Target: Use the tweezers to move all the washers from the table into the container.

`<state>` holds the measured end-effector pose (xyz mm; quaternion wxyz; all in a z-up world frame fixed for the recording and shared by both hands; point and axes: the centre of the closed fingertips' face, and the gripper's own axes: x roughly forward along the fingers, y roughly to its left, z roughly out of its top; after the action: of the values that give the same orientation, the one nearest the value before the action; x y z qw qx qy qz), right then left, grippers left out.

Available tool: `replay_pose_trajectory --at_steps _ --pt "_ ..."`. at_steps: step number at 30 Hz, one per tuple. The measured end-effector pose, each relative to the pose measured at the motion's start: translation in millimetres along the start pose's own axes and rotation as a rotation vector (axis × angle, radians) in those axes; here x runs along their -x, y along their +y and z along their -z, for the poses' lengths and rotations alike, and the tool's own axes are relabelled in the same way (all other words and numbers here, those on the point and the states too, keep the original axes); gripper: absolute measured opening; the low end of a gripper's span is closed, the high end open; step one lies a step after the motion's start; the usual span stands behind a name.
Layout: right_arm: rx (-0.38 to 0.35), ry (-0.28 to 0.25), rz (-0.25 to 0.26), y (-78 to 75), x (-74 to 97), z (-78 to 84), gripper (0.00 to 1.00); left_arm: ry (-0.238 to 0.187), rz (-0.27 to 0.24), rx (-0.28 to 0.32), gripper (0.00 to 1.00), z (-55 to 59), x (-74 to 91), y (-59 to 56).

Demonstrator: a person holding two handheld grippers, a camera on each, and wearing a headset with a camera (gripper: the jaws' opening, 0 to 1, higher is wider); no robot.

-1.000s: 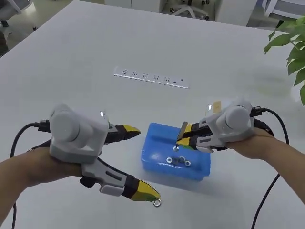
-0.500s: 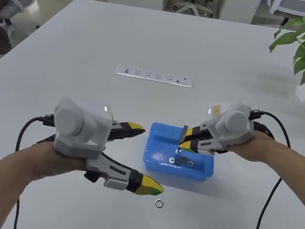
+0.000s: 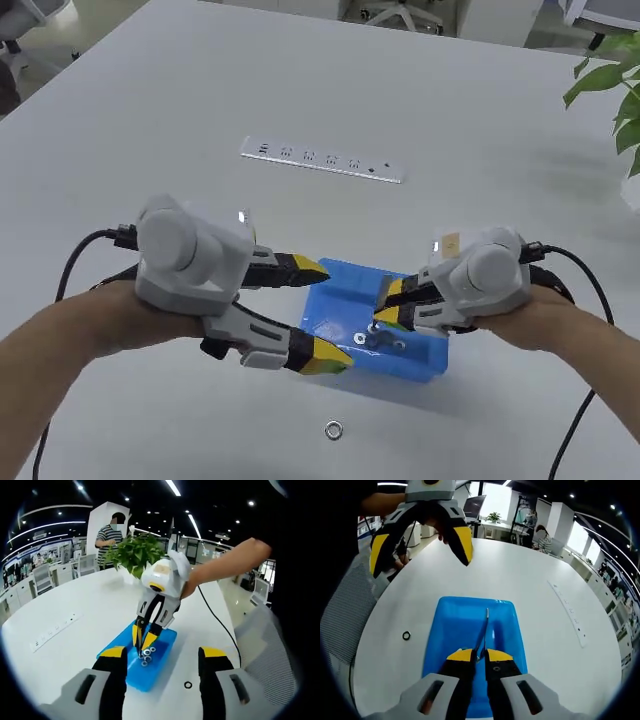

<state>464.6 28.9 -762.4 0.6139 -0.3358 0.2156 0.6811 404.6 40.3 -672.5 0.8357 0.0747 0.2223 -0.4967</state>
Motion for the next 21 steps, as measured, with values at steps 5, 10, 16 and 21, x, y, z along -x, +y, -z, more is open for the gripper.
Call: replay_pose_trajectory --at_steps 5,10,16,21 --pt "-0.001 -0.006 0.001 0.2 0.0 -0.7 0.09 0.012 -0.002 -0.041 0.52 -3.9 -9.0 6.9" --pt "0.0 -0.009 0.001 0.0 -0.5 -0.7 0.09 0.014 -0.006 -0.076 0.41 -8.5 -19.1 12.2" --pt "0.009 -0.009 -0.001 0.7 -0.7 -1.1 0.09 0.023 -0.02 -0.136 0.28 -13.1 -32.2 22.6" --pt "0.014 -0.007 -0.005 1.1 -0.5 -0.3 0.09 0.027 -0.021 -0.162 0.23 -12.9 -38.0 28.9"
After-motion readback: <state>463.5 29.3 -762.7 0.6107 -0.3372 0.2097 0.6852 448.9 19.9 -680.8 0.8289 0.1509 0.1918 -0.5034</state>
